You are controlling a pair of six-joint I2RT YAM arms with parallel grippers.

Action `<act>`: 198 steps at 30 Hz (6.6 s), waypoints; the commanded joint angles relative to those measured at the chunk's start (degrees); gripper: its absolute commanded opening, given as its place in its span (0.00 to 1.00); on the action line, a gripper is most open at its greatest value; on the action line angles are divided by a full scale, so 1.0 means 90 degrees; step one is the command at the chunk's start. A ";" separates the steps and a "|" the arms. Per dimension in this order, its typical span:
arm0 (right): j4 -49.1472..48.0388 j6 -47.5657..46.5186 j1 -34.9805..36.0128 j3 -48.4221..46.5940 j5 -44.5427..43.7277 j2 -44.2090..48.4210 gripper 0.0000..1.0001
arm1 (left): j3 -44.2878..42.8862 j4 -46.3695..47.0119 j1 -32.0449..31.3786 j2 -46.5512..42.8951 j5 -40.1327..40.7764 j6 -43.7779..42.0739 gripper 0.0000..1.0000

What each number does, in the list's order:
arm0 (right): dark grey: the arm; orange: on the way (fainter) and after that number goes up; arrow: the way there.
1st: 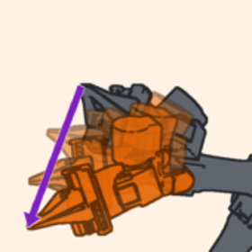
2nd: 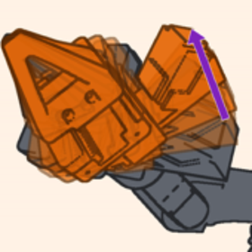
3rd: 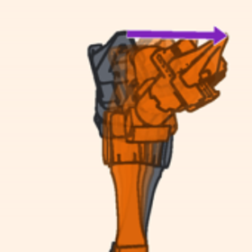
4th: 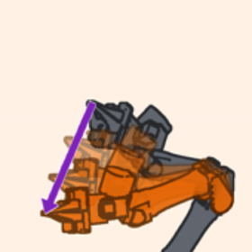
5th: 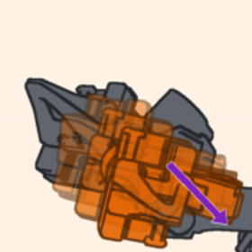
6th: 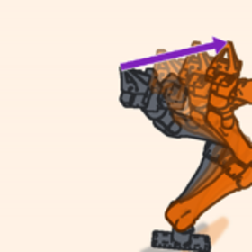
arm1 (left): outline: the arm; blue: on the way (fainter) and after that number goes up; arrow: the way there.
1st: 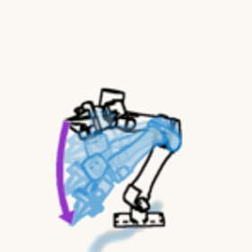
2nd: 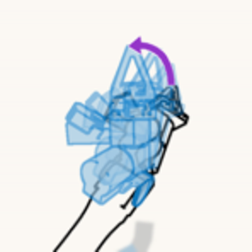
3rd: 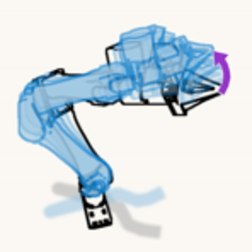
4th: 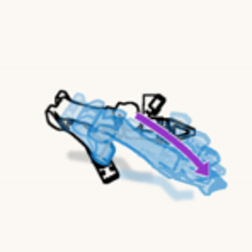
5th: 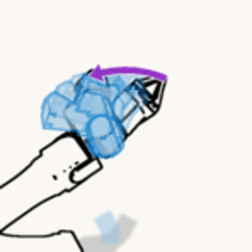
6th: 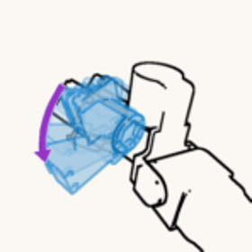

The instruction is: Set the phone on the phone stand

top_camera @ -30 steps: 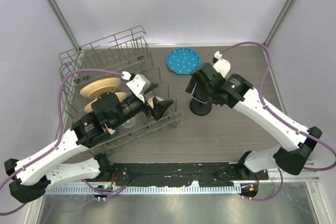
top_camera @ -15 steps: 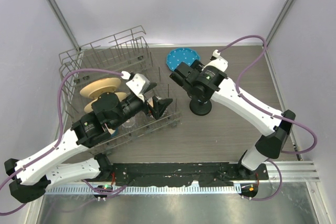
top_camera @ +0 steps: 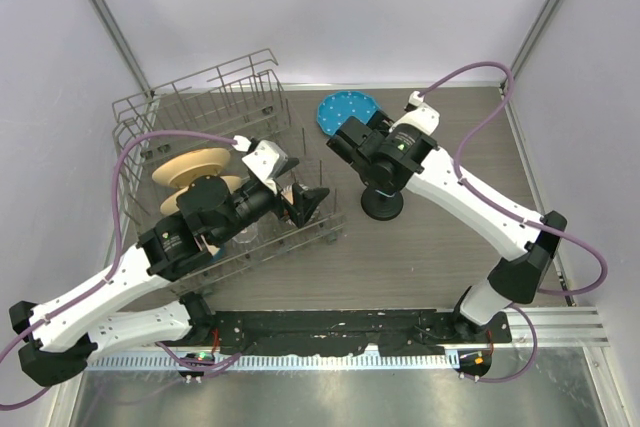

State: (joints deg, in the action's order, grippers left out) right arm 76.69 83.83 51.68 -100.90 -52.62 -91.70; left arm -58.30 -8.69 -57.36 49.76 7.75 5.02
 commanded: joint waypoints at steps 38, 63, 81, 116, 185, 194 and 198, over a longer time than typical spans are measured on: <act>-0.1196 -0.1883 -0.0498 0.1533 -0.0706 0.0774 0.83 | -0.0006 0.0086 -0.0023 0.0096 0.0057 -0.0108 0.87; -0.6087 -0.7701 -0.1210 0.3662 -0.0024 0.2835 0.01 | 0.0023 0.0096 -0.0033 0.0106 0.0096 -0.0108 0.87; -1.0443 -0.9579 -0.4921 0.3898 0.3491 0.1587 0.01 | 0.0052 0.0116 -0.0091 0.0174 0.0184 -0.0176 0.87; -1.2935 -1.0047 -0.5869 0.1026 0.5017 -0.2682 0.01 | 0.0121 0.0106 -0.0072 0.0751 0.0614 -0.0391 0.87; -0.9986 -0.9403 -0.5859 -0.0185 0.4783 -0.1199 0.81 | 0.0043 -0.0021 -0.0072 0.1073 0.0428 -0.0255 0.87; -0.8932 -0.8163 -0.5041 0.1441 0.4519 0.0656 0.81 | 0.0023 -0.0079 -0.0072 0.1131 0.0526 -0.0274 0.87; -0.8015 -0.7987 -0.4240 0.2372 0.4567 0.2128 0.81 | 0.0033 -0.0070 -0.0072 0.1122 0.0623 -0.0303 0.87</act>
State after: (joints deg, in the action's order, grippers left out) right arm -3.42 8.03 7.35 -85.67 -11.55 -84.18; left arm -56.90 -10.13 -58.02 59.96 12.27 2.50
